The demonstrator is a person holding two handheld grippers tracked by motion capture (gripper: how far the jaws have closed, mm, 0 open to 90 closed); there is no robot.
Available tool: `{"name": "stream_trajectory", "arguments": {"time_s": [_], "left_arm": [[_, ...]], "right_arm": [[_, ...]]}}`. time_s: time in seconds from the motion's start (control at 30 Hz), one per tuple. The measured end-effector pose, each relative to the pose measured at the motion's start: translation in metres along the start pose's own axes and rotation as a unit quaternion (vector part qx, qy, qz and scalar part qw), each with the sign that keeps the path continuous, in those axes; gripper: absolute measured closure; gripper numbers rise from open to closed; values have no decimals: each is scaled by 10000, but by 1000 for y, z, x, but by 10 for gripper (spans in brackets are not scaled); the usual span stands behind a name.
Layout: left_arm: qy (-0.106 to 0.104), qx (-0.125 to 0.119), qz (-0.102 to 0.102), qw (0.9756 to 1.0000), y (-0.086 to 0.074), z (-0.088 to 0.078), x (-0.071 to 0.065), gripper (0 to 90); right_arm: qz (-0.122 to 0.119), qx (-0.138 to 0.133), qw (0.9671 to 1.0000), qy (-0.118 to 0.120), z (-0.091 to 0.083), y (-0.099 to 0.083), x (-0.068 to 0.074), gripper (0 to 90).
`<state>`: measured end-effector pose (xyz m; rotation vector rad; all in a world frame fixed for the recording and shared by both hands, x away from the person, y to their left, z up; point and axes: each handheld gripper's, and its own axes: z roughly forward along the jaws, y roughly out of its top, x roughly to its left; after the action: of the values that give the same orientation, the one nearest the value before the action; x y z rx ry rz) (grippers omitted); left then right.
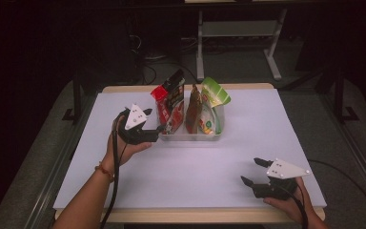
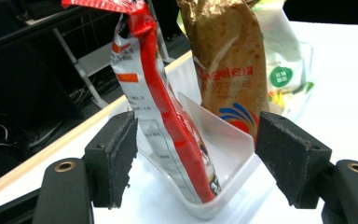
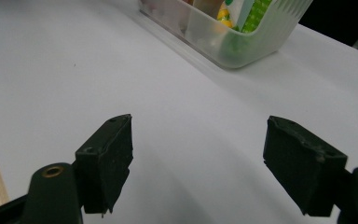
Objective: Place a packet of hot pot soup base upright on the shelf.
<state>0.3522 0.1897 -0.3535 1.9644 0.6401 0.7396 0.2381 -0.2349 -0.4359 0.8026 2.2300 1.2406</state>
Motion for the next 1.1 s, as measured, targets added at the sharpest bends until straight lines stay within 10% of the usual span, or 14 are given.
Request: {"name": "stream_trajectory", "arguments": {"time_s": [1.1], "left_arm": [[23,127,286,9995,-47,-51,5,217]], "right_arm": [[44,-37,9999,-153,-1,-1,-2,229]]}}
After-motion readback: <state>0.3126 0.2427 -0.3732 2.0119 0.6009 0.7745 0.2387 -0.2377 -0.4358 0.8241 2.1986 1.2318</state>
